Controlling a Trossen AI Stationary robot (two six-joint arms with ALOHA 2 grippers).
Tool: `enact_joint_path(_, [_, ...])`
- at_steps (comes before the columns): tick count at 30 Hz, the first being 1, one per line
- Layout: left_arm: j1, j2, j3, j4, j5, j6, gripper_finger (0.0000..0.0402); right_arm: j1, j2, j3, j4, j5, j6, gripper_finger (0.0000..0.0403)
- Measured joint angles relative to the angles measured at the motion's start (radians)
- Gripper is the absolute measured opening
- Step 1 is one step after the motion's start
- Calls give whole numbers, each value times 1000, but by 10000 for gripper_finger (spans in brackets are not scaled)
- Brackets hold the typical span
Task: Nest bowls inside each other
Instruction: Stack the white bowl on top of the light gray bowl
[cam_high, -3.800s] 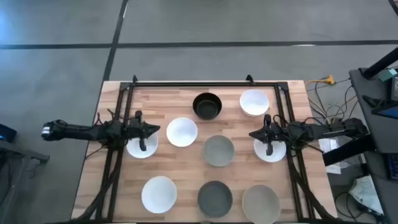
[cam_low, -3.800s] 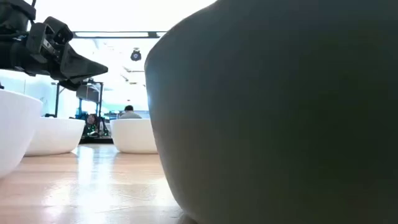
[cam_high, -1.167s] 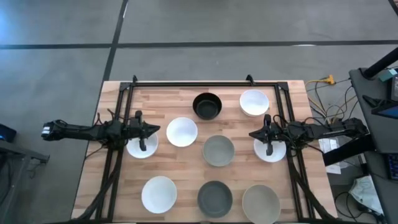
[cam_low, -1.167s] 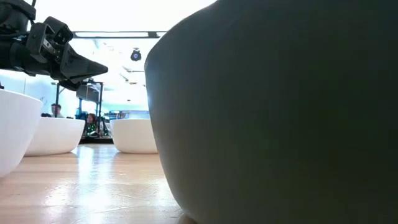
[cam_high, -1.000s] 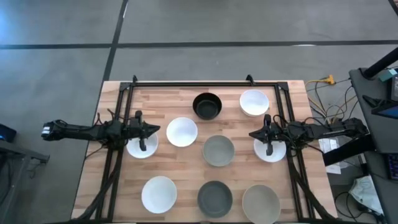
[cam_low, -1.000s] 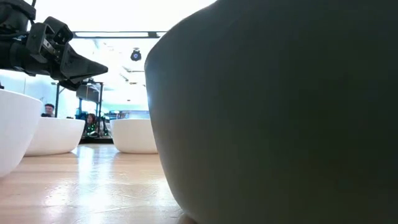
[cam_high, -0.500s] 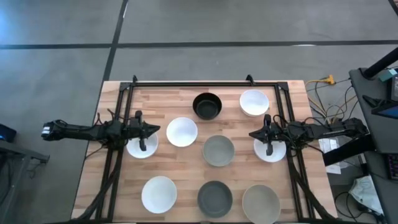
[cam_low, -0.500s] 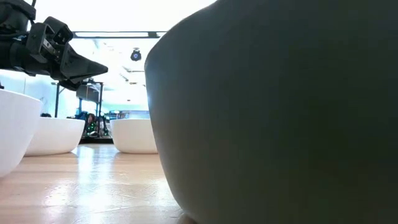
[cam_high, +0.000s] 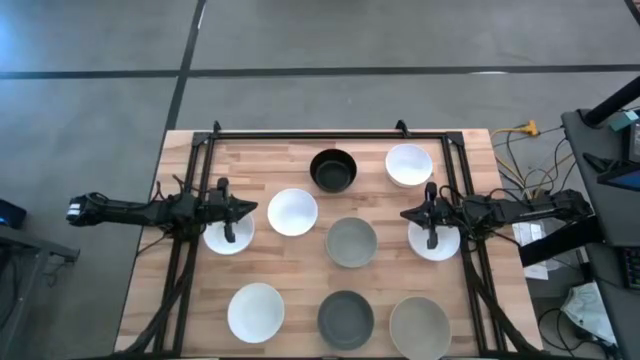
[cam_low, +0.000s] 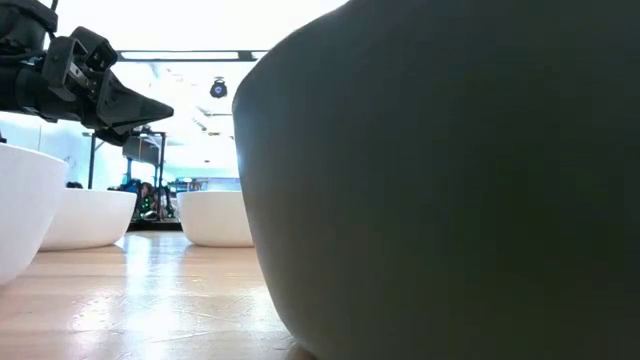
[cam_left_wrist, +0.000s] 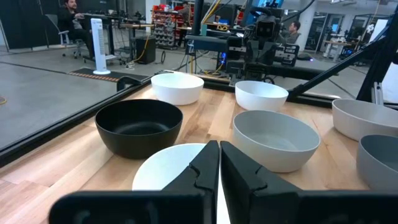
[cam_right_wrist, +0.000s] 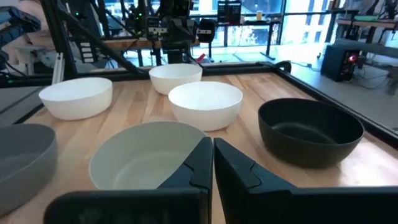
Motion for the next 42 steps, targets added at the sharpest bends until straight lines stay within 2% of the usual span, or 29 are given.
enact_joint_path(7, [0,0,0,0,0,0,0,0,3,0,0,0,19,9])
enact_joint_path(14, [0,0,0,0,0,0,0,0,4,0,37,0,205,9])
enact_joint_path(18, [0,0,0,0,0,0,0,0,5,-1,95,-2,205,9])
enact_joint_path(25, [0,0,0,0,0,0,0,1,63,-2,304,-3,159,9])
enact_joint_path(29, [0,0,0,3,0,0,0,1,163,-3,417,-5,165,9])
enact_joint_path(32, [0,5,0,41,-1,0,0,0,275,-3,581,0,173,9])
enact_joint_path(34, [0,6,0,67,-1,0,0,0,358,-3,758,29,69,9])
enact_joint_path(36, [0,6,0,120,-2,0,0,0,433,8,965,112,-146,9])
enact_joint_path(38, [0,6,0,207,-12,1,0,0,504,42,1144,209,-255,9])
enact_joint_path(40, [-1,9,0,342,-36,6,0,-6,566,89,1243,253,-305,9])
enact_joint_path(42, [0,17,0,500,-56,53,0,-7,616,140,1239,223,-339,9])
